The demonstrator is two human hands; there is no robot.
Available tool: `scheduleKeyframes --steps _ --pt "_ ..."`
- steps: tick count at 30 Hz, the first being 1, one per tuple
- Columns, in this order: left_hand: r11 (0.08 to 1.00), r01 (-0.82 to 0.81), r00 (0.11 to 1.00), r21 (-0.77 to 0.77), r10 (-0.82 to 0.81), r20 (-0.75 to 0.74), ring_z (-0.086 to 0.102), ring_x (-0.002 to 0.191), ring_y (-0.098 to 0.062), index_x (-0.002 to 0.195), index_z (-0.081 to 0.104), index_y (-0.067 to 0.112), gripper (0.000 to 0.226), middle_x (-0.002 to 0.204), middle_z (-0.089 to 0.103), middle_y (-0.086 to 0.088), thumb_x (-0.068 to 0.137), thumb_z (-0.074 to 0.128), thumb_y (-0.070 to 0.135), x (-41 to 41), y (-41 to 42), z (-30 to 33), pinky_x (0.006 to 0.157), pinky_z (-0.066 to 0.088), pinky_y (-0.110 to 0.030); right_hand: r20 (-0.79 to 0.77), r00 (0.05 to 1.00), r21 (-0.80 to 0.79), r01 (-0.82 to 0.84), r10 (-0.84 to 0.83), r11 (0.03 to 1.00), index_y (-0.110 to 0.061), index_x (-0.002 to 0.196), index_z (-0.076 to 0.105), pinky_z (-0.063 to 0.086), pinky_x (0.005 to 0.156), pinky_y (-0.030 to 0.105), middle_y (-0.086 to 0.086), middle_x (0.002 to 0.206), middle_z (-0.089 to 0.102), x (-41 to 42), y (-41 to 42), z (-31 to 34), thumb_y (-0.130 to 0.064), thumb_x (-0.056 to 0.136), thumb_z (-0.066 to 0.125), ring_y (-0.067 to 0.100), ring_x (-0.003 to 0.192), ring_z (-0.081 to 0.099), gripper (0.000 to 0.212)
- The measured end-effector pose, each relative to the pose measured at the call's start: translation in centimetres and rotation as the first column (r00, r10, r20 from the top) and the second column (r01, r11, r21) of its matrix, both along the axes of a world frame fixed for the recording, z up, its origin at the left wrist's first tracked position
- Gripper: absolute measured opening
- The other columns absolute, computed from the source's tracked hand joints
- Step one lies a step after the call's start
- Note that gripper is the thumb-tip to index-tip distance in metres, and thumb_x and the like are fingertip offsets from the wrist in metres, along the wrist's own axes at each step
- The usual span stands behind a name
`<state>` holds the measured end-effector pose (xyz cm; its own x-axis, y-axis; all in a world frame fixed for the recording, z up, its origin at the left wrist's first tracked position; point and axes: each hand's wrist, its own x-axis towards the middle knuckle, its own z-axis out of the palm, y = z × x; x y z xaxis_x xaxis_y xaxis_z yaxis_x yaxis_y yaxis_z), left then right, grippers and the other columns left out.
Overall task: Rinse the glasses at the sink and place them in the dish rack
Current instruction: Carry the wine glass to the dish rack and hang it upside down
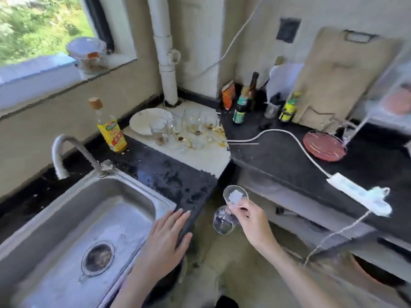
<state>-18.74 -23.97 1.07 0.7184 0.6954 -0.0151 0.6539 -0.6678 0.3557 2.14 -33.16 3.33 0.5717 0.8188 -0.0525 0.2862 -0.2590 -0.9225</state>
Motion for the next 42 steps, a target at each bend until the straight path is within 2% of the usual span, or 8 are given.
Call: scheduleKeyframes --steps 4,10,14,17,22,27,37,42 --pt "0.98 0.2 0.98 -0.016 -0.2 0.019 0.019 0.141 -0.014 0.142 0.029 0.035 0.086 0.149 0.03 0.011 0.076 -0.006 0.077 5.3 -3.6 1.1 0.111 0.012 -0.029 -0.042 0.972 0.017 0.234 -0.233 0.972 -0.01 0.078 0.064 0.054 0.076 0.027 0.002 0.082 0.072 3.7 -8.5 0.0 -0.012 0.088 0.063 0.012 0.078 0.07 0.01" --pt "0.877 0.481 0.877 0.004 -0.481 -0.011 0.018 0.142 -0.015 0.143 0.028 0.033 0.078 0.149 0.029 0.011 0.08 0.001 0.07 15.2 -11.9 3.2 0.113 0.015 -0.032 -0.01 0.871 0.076 0.491 -0.491 0.868 0.004 0.096 0.066 0.048 0.072 0.008 -0.004 0.085 0.071 8.8 -22.1 1.2 -0.007 0.088 0.061 -0.009 0.076 0.066 0.014" --pt "0.789 0.614 0.789 0.025 -0.614 -0.007 0.037 0.134 -0.024 0.136 0.045 0.024 0.071 0.139 0.048 0.001 0.089 0.011 0.065 21.9 -19.1 3.6 0.107 0.03 -0.04 -0.025 0.778 0.098 0.627 -0.628 0.773 0.0 0.097 0.067 0.053 0.08 0.021 -0.001 0.088 0.071 12.5 -32.0 1.9 -0.009 0.089 0.06 0.005 0.082 0.068 0.014" --pt "0.741 0.671 0.741 0.019 -0.671 0.016 0.04 0.132 -0.025 0.135 0.046 0.023 0.065 0.139 0.048 0.001 0.089 0.02 0.061 26.8 -25.1 3.4 0.105 0.033 -0.042 -0.017 0.734 0.095 0.677 -0.679 0.73 -0.008 0.096 0.067 0.051 0.079 0.016 -0.001 0.088 0.071 15.4 -39.2 2.5 -0.009 0.09 0.058 0.004 0.082 0.067 0.011" --pt "0.677 0.735 0.676 0.034 -0.735 0.05 0.033 0.136 -0.023 0.139 0.04 0.026 0.064 0.143 0.042 0.003 0.087 0.022 0.059 34.1 -34.0 3.5 0.109 0.025 -0.039 0.001 0.674 0.079 0.737 -0.739 0.672 -0.026 0.09 0.063 0.052 0.082 0.024 0.001 0.093 0.071 20.2 -48.5 3.1 -0.012 0.092 0.057 0.013 0.089 0.068 0.016" --pt "0.635 0.772 0.634 0.018 -0.772 0.052 0.019 0.142 -0.017 0.144 0.027 0.029 0.075 0.151 0.028 0.006 0.08 0.008 0.064 40.6 -38.6 3.5 0.109 0.007 -0.027 -0.05 0.624 0.083 0.78 -0.78 0.62 -0.018 0.099 0.065 0.049 0.075 0.01 -0.004 0.09 0.07 25.5 -53.0 3.0 -0.011 0.092 0.056 0.0 0.081 0.068 0.013" --pt "0.61 0.792 0.606 0.039 -0.792 0.08 0.022 0.141 -0.02 0.142 0.034 0.024 0.071 0.148 0.034 0.002 0.083 0.016 0.06 59.3 -40.0 2.3 0.111 0.023 -0.035 -0.089 0.569 0.108 0.822 -0.818 0.56 -0.012 0.097 0.067 0.047 0.073 0.007 -0.01 0.082 0.07 42.7 -54.2 2.6 -0.01 0.091 0.058 -0.005 0.075 0.066 0.011" --pt "0.6 0.797 0.597 0.067 -0.8 0.068 0.012 0.143 -0.017 0.145 0.025 0.028 0.068 0.152 0.025 0.005 0.087 0.016 0.062 70.1 -39.1 4.0 0.114 0.016 -0.032 -0.047 0.566 0.119 0.821 -0.823 0.558 -0.013 0.096 0.068 0.045 0.073 0.005 -0.011 0.083 0.069 53.5 -53.7 5.3 -0.012 0.092 0.057 -0.007 0.076 0.065 0.012"
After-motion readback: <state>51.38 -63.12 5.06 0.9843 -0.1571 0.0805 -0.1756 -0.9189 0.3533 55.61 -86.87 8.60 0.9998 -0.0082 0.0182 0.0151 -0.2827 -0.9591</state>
